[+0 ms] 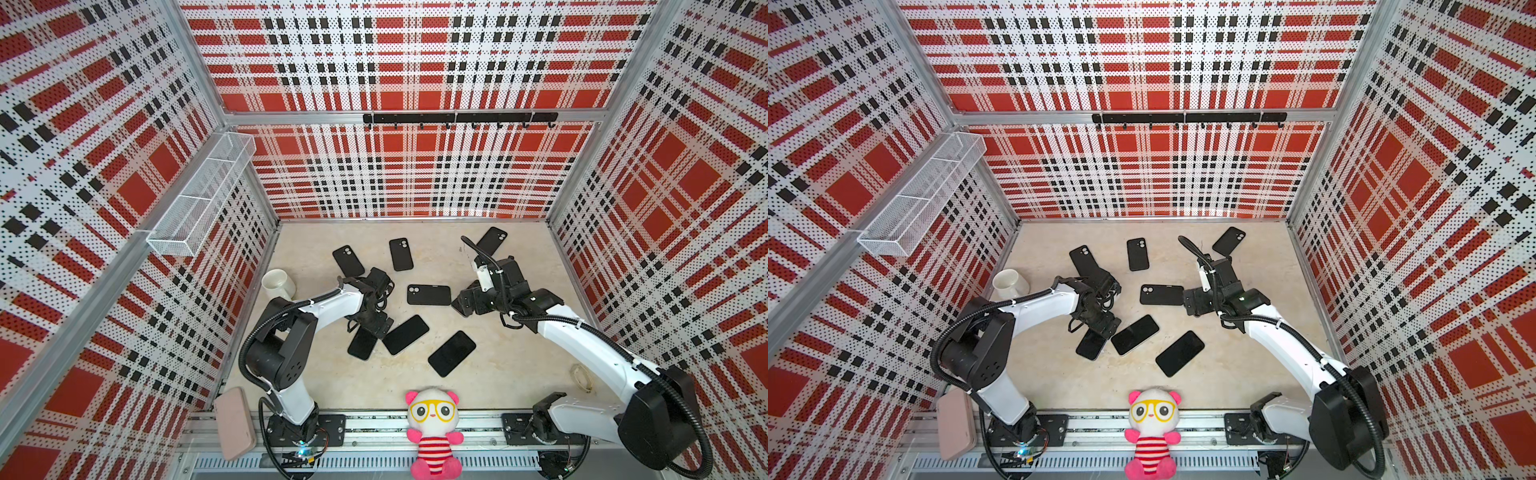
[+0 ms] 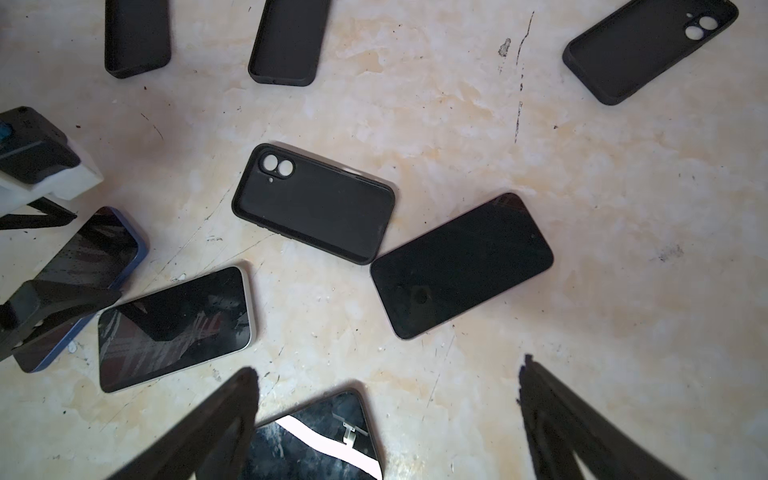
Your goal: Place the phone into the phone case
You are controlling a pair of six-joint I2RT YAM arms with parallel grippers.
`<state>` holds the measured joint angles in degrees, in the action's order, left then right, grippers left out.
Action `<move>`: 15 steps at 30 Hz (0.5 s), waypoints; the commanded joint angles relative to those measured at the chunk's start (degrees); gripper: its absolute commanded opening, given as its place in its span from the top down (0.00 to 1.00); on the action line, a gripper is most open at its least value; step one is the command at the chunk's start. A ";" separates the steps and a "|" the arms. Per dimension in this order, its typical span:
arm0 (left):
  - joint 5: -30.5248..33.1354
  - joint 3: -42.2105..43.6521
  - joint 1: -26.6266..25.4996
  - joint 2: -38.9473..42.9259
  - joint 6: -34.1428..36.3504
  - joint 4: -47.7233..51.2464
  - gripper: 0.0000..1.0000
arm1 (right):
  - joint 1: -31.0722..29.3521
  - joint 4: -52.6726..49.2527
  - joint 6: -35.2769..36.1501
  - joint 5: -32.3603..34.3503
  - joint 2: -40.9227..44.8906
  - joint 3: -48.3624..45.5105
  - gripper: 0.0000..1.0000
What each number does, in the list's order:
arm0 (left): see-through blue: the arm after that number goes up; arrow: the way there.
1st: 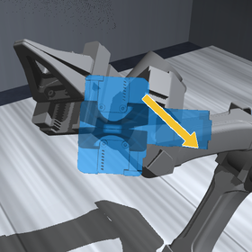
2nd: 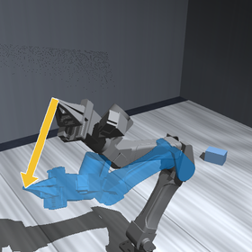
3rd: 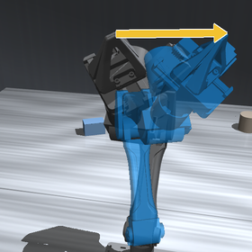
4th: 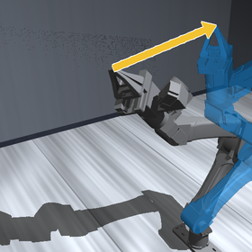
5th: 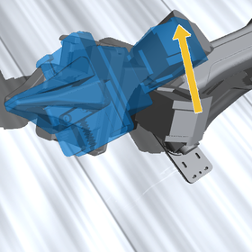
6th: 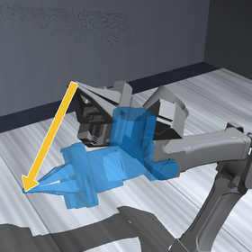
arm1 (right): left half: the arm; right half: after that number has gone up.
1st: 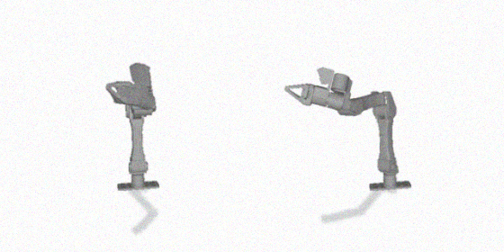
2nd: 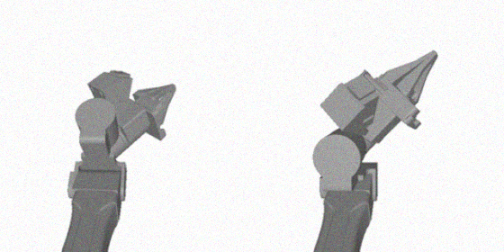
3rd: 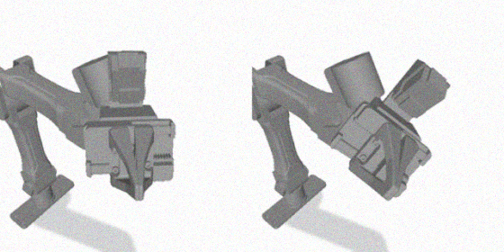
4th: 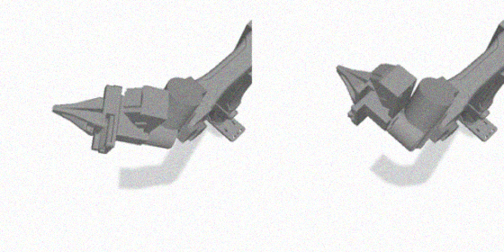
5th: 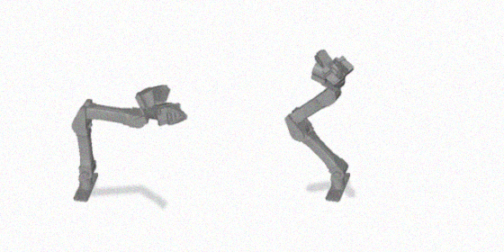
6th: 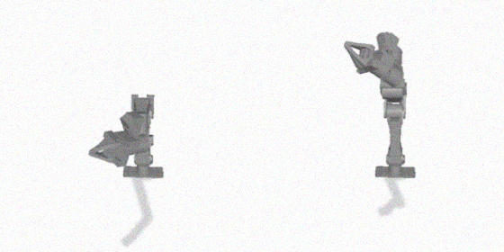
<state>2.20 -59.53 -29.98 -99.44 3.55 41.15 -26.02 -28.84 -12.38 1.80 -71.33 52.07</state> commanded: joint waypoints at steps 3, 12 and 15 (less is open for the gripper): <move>-0.26 -1.69 0.07 -2.05 1.67 -0.46 0.02 | 0.34 0.53 0.82 1.48 -0.83 -0.40 0.00; -0.55 -1.41 0.33 -2.78 2.62 0.54 0.12 | 0.40 1.18 1.21 2.65 0.78 -2.13 0.00; -0.29 -1.45 0.53 -2.87 2.47 0.65 0.18 | 0.36 1.09 1.35 2.33 0.58 -2.12 0.00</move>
<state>1.72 -60.29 -29.91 -100.90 5.04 40.82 -26.02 -28.47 -11.44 3.73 -71.77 50.50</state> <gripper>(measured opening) 0.827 0.998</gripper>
